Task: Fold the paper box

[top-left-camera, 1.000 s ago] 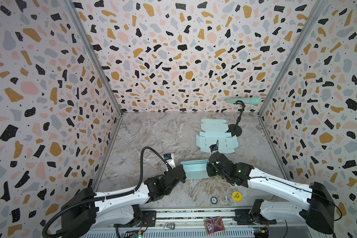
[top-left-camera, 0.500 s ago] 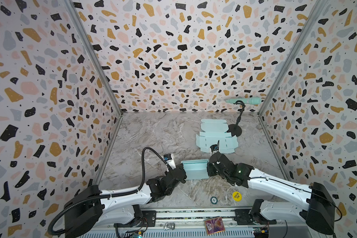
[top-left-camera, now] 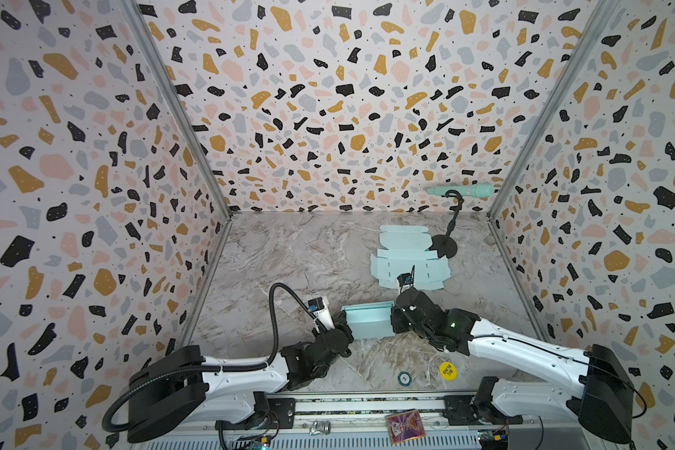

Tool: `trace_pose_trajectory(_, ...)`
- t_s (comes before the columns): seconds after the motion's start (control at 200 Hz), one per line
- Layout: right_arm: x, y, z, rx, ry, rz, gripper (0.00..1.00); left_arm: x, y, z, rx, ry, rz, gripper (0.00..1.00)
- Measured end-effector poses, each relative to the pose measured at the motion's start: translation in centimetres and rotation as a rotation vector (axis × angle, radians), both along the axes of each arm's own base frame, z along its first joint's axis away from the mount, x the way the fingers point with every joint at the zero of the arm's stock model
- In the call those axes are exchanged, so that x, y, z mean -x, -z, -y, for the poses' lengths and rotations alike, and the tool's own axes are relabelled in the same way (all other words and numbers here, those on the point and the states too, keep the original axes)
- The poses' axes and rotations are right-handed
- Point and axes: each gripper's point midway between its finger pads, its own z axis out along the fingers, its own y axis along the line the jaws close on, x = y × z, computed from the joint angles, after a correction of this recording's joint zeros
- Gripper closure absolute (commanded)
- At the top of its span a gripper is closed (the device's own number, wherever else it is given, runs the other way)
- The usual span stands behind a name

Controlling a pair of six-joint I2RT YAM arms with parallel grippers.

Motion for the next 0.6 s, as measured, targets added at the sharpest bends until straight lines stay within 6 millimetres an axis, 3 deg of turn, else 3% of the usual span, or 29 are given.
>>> trace_pose_trajectory(0.205, 0.4, -1.0, -0.2, -0.034, -0.014, 0.011, 0.63, 0.2, 0.0, 0.0, -0.024, -0.012, 0.010, 1.00)
trace_pose_trajectory(0.4, 0.5, -3.3, 0.5, -0.102, -0.013, 0.035, 0.63, 0.4, -0.1, 0.5, -0.038, 0.002, 0.004, 1.00)
trace_pose_trajectory(0.601, 0.0, -3.2, 1.5, -0.071, -0.003, 0.030, 0.63, 0.6, 0.0, 0.9, -0.052, 0.010, -0.001, 1.00)
